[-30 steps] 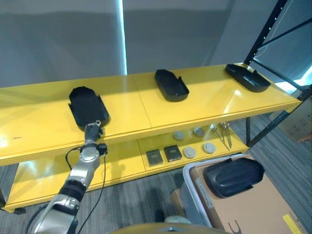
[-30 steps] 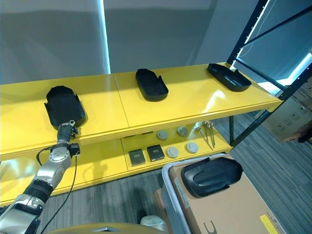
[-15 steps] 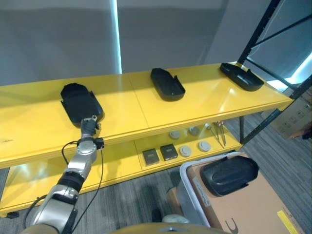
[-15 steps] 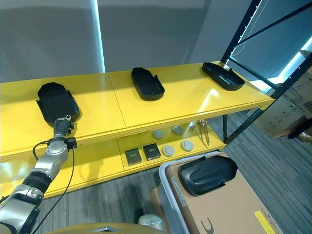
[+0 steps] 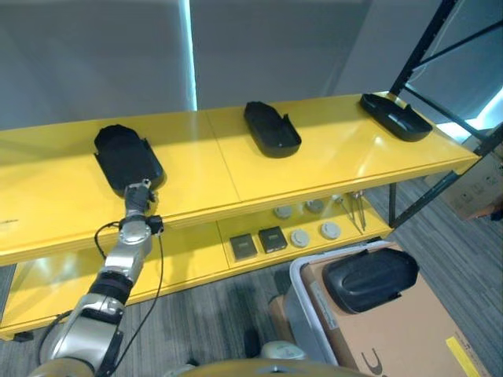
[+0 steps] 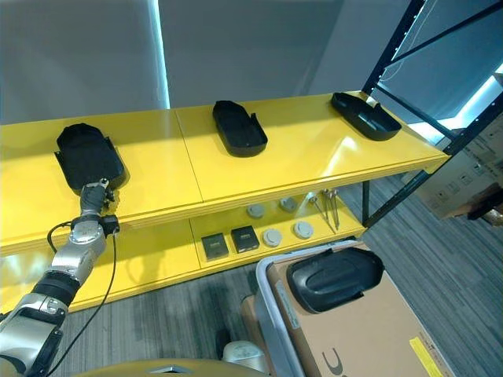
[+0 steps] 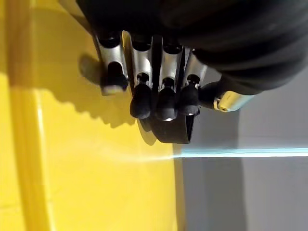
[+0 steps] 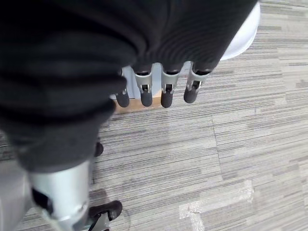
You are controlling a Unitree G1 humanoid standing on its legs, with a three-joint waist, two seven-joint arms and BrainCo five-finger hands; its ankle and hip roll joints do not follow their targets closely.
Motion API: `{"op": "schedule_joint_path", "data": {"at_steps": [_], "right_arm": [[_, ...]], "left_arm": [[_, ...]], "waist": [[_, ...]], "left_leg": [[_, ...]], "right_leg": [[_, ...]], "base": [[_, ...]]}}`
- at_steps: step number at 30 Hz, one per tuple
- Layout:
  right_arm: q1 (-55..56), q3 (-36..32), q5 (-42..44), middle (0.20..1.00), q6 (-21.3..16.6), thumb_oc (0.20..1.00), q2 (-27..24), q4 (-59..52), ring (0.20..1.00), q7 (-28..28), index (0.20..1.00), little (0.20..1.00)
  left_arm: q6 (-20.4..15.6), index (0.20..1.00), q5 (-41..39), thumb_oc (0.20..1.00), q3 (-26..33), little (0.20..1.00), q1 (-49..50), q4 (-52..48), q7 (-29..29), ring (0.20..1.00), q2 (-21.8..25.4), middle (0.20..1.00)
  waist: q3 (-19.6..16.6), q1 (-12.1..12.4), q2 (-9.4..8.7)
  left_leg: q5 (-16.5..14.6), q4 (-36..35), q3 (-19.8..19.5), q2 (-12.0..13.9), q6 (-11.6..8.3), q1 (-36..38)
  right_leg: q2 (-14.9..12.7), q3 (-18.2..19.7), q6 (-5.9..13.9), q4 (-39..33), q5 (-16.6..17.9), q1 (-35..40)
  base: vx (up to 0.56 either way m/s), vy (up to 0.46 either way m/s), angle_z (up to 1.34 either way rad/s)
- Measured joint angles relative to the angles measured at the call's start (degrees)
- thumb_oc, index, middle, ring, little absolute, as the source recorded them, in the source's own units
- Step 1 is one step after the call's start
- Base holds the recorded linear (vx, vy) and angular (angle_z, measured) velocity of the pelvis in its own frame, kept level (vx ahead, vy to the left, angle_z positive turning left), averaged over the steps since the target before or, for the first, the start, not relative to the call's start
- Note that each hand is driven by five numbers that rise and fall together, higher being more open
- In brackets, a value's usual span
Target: Move parts from the plastic box to the shelf.
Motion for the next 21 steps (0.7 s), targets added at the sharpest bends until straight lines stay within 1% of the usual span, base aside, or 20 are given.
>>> {"op": "schedule_joint_path", "data": {"at_steps": [1, 2, 3, 4, 6, 7, 8, 11, 12, 13, 17, 18, 20, 21], "right_arm": [[0.0, -0.1, 0.0, 1.000, -0.3, 1.000, 0.0, 0.1, 1.000, 0.0, 1.000, 1.000], [-0.1, -0.1, 0.0, 1.000, -0.3, 1.000, 0.0, 0.0, 1.000, 0.0, 1.000, 1.000], [0.0, -0.5, 0.0, 1.000, -0.4, 1.000, 0.0, 0.1, 1.000, 0.0, 1.000, 1.000], [0.0, -0.6, 0.0, 1.000, -0.4, 1.000, 0.0, 0.2, 1.000, 0.0, 1.000, 1.000], [-0.2, -0.7, 0.0, 1.000, -0.9, 1.000, 0.0, 0.2, 1.000, 0.0, 1.000, 1.000], [-0.6, -0.8, 0.0, 1.000, -0.9, 1.000, 0.0, -0.3, 1.000, -0.1, 1.000, 1.000], [-0.7, -1.1, 0.0, 1.000, -1.0, 1.000, 0.0, -0.4, 1.000, -0.1, 1.000, 1.000], [-1.6, -1.8, 0.0, 1.000, -0.7, 1.000, 0.0, -0.6, 1.000, -0.2, 1.000, 1.000], [-2.0, -2.5, 0.0, 1.000, -0.7, 1.000, 0.0, -0.6, 1.000, -0.2, 1.000, 1.000], [-2.6, -3.2, 0.0, 1.000, -0.1, 1.000, 0.0, -0.6, 1.000, -0.3, 1.000, 1.000], [-3.7, -3.5, 0.0, 1.000, 1.9, 1.000, -0.1, -0.5, 1.000, -1.2, 1.000, 1.000], [-3.8, -3.7, 0.0, 1.000, 2.3, 1.000, -0.1, -0.5, 1.000, -1.6, 1.000, 1.000], [-4.0, -4.2, 0.0, 1.000, 3.5, 1.000, 0.0, -0.3, 1.000, -2.6, 1.000, 1.000], [-3.9, -4.6, 0.2, 1.000, 4.6, 1.000, 0.0, 0.0, 1.000, -3.7, 1.000, 1.000]], "left_arm": [[0.0, 0.203, 0.0, 0.203, -0.1, 0.203, 1.2, -3.7, -1.4, 0.203, 0.0, 0.203], [0.1, 0.360, 0.0, 0.360, 0.0, 0.360, 1.8, -5.8, -2.2, 0.360, 0.0, 0.360], [0.2, 0.580, 0.0, 0.580, 0.0, 0.580, 3.7, -10.8, -3.0, 0.580, 0.0, 0.580], [0.1, 1.000, 0.0, 1.000, -0.2, 1.000, 4.8, -14.3, -4.2, 1.000, -0.1, 1.000], [0.2, 1.000, 0.0, 1.000, -0.3, 1.000, 7.2, -22.1, -7.4, 1.000, -0.1, 1.000], [0.7, 1.000, -0.1, 1.000, 0.1, 1.000, 8.2, -25.4, -8.5, 1.000, 0.0, 1.000], [0.9, 1.000, -0.2, 1.000, 0.0, 1.000, 9.5, -29.0, -9.9, 1.000, 0.2, 1.000], [1.6, 1.000, -1.5, 1.000, -0.1, 1.000, 12.8, -36.4, -14.2, 1.000, 0.2, 1.000], [2.0, 1.000, -2.1, 1.000, 0.0, 1.000, 14.6, -39.2, -15.5, 1.000, 0.4, 1.000], [2.8, 1.000, -3.9, 1.000, 0.1, 1.000, 16.7, -42.3, -17.1, 1.000, 0.4, 1.000], [3.7, 1.000, -8.5, 1.000, 0.1, 1.000, 20.4, -45.2, -19.5, 1.000, 0.5, 1.000], [4.0, 1.000, -10.1, 1.000, 0.1, 1.000, 21.1, -45.2, -19.7, 1.000, 0.6, 1.000], [4.1, 1.000, -10.3, 1.000, 0.1, 1.000, 22.1, -45.2, -20.0, 1.000, 0.9, 1.000], [4.2, 1.000, -11.4, 1.000, -0.1, 1.000, 24.0, -45.2, -21.1, 1.000, 1.8, 1.000]], "waist": [[0.1, 0.2, -0.05], [0.2, 0.7, 0.05], [0.2, 0.8, 0.06], [0.2, 1.1, 0.14], [0.5, 1.5, 0.56], [0.6, 2.3, 0.89], [0.7, 2.6, 1.22], [0.2, 4.3, 2.65], [0.0, 4.5, 3.07], [-0.4, 5.1, 3.68], [-1.2, 6.9, 5.04], [-1.3, 7.2, 5.21], [-1.4, 8.0, 5.39], [-1.3, 7.8, 5.40]], "left_leg": [[0.1, 0.0, -0.1, 0.0, 0.13, 0.0], [0.1, 0.0, -0.1, 0.0, 0.13, 0.1], [0.1, 0.0, -0.1, -0.1, 0.14, 0.2], [0.1, 0.0, -0.3, -0.1, 0.14, 0.2], [0.1, 0.0, -0.7, -0.2, 0.22, 0.3], [0.0, 0.0, -0.7, -0.4, 0.26, 0.4], [0.0, 0.0, -0.7, -0.5, 0.33, 0.4], [-0.1, 0.0, -1.0, -1.0, 0.55, 0.1], [-0.1, 0.0, -1.1, -1.1, 0.79, 0.1], [-0.1, 0.0, -1.3, -1.4, 0.96, 0.0], [-0.2, 0.0, -2.1, -2.4, 1.59, -0.2], [-0.4, 0.0, -2.2, -2.5, 1.66, -0.2], [-0.5, 0.0, -2.4, -3.3, 2.04, -0.4], [-0.7, 0.0, -2.5, -3.8, 2.74, -0.4]], "right_leg": [[0.0, -0.1, 0.00, 0.0, 0.0, 0.0], [0.0, -0.2, -0.07, 0.0, 0.0, 0.0], [-0.1, -0.3, -0.14, 0.2, 0.1, 0.0], [-0.1, -0.6, -0.22, 0.2, 0.2, 0.1], [-0.3, -1.1, -0.16, 0.1, -0.2, 0.9], [-0.5, -1.3, -0.23, 0.0, -0.2, 1.0], [-0.6, -1.2, -0.23, 0.0, -0.2, 0.9], [-1.0, -1.3, -0.26, 0.0, -0.2, 0.7], [-1.2, -1.4, -0.24, 0.0, -0.2, 0.7], [-1.4, -1.4, -0.22, 0.0, -0.2, 0.7], [-2.2, -1.5, 0.24, 0.3, -0.2, 0.7], [-2.6, -1.5, 0.61, 0.2, -0.3, 0.6], [-3.1, -1.4, 0.79, 0.4, -0.3, 0.5], [-3.8, -1.4, 1.16, 0.4, -0.3, 0.3]], "base": [[-0.06, 0.086, 0.03], [-0.08, 0.105, 0.03], [-0.06, 0.073, 0.03], [-0.06, 0.071, 0.07], [-0.15, 0.145, 0.11], [-0.18, 0.170, 0.05], [-0.12, 0.112, 0.03], [-0.13, 0.140, 0.04], [-0.15, 0.152, 0.04], [-0.15, 0.158, 0.07], [-0.11, 0.135, 0.07], [-0.10, 0.140, 0.12], [-0.13, 0.173, 0.05], [-0.14, 0.123, -0.04]]}}
